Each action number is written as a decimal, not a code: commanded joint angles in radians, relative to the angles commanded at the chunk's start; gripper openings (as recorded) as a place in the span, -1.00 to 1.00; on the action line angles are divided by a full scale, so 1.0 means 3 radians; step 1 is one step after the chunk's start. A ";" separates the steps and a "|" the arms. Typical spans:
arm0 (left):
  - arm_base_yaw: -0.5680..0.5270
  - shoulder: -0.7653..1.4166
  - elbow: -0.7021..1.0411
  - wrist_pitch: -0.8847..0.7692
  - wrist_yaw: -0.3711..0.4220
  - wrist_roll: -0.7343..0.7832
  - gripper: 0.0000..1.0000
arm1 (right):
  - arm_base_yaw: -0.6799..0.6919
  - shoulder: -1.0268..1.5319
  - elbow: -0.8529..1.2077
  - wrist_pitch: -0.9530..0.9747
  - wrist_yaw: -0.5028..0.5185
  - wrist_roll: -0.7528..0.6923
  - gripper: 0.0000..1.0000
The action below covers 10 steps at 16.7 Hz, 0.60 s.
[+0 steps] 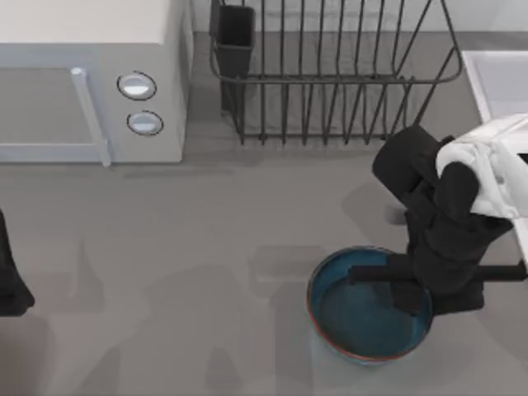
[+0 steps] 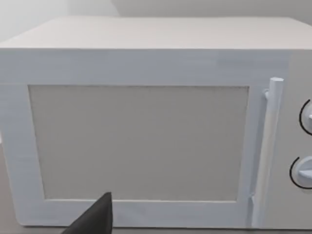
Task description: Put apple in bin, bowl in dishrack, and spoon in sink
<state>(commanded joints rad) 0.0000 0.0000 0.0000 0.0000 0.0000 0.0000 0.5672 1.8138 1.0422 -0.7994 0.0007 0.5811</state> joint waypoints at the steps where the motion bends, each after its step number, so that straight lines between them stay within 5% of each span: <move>1: 0.0000 0.0000 0.0000 0.0000 0.0000 0.0000 1.00 | 0.0000 0.0000 0.0000 0.0000 0.0000 0.0000 -1.00; 10: 0.0000 0.0000 0.0000 0.0000 0.0000 0.0000 1.00 | -0.0006 -0.0256 0.0618 -0.0937 0.0002 0.0001 -1.00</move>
<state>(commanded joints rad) 0.0000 0.0000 0.0000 0.0000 0.0000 0.0000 0.5653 1.7369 1.2277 -1.0804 0.0014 0.5814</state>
